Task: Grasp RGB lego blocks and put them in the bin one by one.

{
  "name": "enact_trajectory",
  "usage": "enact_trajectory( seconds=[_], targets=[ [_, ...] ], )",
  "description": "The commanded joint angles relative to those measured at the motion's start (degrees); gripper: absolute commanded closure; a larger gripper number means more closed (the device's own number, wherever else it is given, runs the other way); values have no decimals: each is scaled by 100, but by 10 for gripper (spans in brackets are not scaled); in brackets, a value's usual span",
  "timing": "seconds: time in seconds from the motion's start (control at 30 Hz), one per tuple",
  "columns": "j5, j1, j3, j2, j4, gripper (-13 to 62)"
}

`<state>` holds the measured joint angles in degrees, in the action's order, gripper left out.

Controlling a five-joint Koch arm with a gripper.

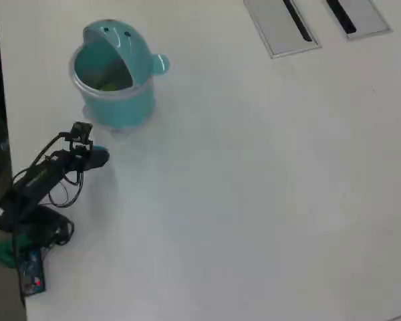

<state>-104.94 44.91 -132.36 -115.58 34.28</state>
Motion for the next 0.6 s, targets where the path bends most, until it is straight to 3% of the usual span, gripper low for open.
enact_trajectory(
  seconds=[0.0,0.57],
  targets=[
    [483,141,527,-255,-545,353],
    [1336,949,2188,-659,-896,377]
  ],
)
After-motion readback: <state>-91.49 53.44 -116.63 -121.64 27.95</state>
